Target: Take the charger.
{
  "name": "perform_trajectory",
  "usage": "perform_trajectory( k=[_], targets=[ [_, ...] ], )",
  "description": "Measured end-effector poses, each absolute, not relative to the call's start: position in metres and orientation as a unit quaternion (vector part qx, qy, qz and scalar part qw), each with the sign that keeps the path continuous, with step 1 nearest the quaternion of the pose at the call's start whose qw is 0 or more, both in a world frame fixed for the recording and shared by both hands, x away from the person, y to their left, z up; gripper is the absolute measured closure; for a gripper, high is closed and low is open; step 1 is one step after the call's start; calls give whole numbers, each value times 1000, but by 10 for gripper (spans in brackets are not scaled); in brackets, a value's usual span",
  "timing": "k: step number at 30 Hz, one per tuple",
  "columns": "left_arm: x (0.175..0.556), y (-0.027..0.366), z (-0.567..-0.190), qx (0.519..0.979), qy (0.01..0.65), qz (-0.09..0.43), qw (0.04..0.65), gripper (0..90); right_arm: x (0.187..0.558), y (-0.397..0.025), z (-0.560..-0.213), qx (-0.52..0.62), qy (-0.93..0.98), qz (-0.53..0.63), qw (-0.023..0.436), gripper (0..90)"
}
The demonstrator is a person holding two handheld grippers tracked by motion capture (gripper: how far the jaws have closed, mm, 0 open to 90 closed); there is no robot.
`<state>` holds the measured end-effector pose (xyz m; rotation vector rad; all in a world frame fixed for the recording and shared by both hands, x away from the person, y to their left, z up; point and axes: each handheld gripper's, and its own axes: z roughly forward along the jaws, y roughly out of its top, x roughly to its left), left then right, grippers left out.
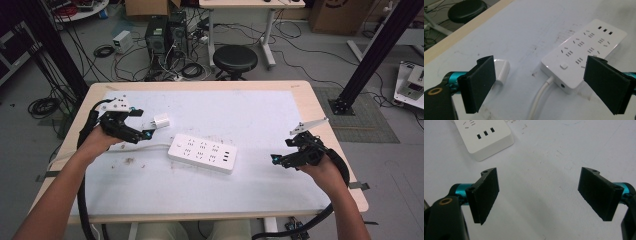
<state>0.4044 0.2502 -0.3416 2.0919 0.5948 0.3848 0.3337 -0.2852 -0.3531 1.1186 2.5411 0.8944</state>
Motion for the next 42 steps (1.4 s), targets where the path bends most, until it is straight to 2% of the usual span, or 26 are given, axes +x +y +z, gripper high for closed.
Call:
perform_trajectory(
  k=[7,14,21,27,38,42],
  targets=[
    [436,243,-352,861,209,151,439,107,336,-285,-353,387,865,299,110,175],
    [466,245,-367,880,220,138,397,108,338,-284,-355,394,867,286,106,175],
    [483,246,-379,878,232,127,399,111,337,-284,-354,399,865,283,109,175],
    [499,244,-403,889,241,132,366,111,338,-283,-354,397,867,279,115,175],
    [521,239,-428,875,266,107,391,132,338,-280,-355,399,868,274,115,175],
    [525,241,-437,876,277,102,382,138,339,-276,-356,399,867,275,114,175]
  ],
)
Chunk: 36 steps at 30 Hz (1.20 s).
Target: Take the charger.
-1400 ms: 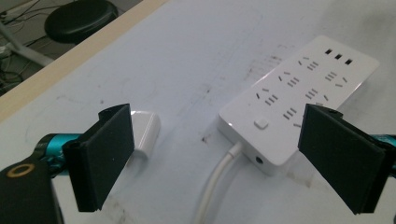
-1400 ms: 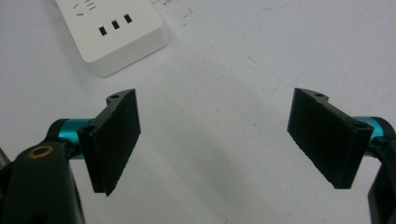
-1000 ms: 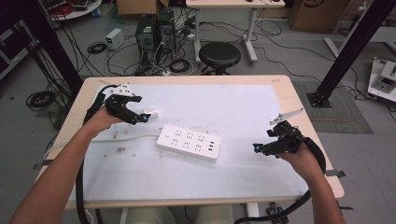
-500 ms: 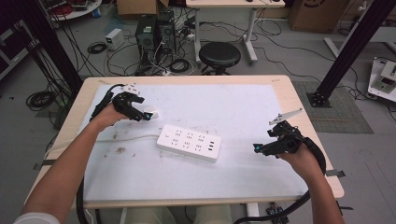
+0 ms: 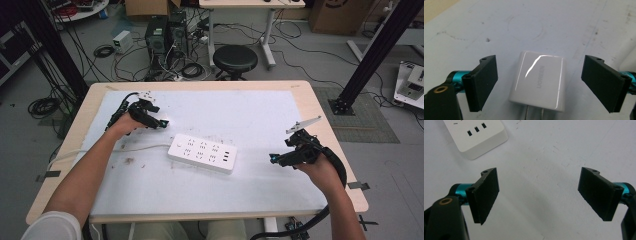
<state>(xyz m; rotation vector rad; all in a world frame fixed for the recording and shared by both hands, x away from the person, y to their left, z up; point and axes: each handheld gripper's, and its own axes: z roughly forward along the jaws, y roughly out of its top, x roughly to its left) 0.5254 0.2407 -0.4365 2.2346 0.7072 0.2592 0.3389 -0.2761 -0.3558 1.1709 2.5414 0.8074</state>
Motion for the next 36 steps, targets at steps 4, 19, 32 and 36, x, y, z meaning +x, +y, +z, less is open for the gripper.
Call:
perform_trajectory(
  k=[4,19,32,36],
  targets=[
    [527,242,-441,880,281,98,370,138,340,-273,-357,398,869,273,113,175],
    [524,241,-441,890,281,106,343,249,340,-275,-355,403,865,276,118,175],
    [511,243,-429,868,345,113,338,425,335,-277,-353,400,864,282,118,175],
    [502,251,-419,848,363,133,362,425,334,-276,-355,399,864,283,116,175]
  ],
)
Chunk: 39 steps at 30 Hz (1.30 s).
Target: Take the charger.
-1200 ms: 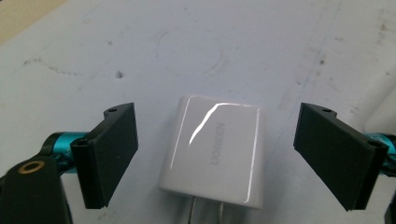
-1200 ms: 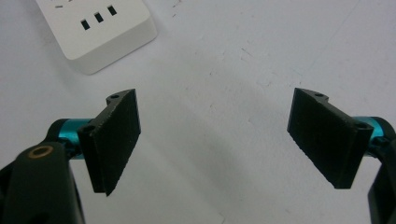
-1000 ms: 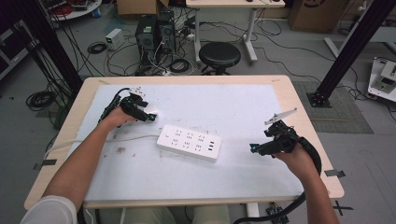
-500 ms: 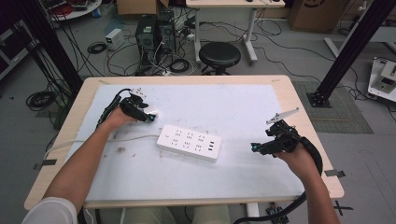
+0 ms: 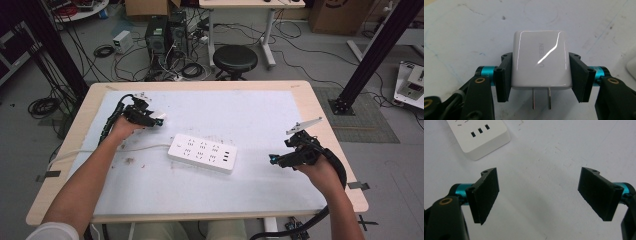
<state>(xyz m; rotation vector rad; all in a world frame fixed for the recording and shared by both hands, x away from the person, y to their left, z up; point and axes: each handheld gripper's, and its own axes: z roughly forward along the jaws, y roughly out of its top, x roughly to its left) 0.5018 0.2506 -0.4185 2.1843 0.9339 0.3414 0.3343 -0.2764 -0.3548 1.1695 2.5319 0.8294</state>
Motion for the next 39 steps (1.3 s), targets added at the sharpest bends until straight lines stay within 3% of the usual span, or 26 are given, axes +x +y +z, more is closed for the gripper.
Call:
perform_trajectory(
  k=[29,39],
  targets=[
    [384,254,-358,824,297,194,443,426,325,-270,-365,358,854,367,91,175],
    [344,248,-363,821,286,194,455,426,317,-266,-368,351,851,379,89,175]
  ],
)
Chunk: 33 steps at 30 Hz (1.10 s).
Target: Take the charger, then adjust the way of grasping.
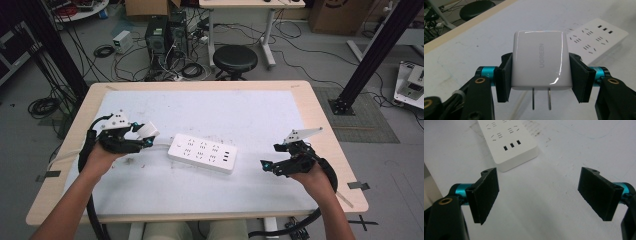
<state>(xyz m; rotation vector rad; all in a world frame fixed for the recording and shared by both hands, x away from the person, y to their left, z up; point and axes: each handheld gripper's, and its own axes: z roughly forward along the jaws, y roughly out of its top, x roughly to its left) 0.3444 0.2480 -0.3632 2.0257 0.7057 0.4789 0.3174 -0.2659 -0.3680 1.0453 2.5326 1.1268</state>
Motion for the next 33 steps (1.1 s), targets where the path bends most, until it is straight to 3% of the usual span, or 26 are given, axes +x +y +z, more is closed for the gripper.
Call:
perform_trajectory(
  k=[11,25,33],
  targets=[
    [322,253,-363,816,283,199,463,426,320,-257,-365,342,853,386,77,175],
    [308,235,-354,829,234,199,467,426,321,-246,-360,343,853,389,52,175],
    [303,212,-351,842,193,196,463,425,320,-231,-358,356,847,395,5,175]
  ],
)
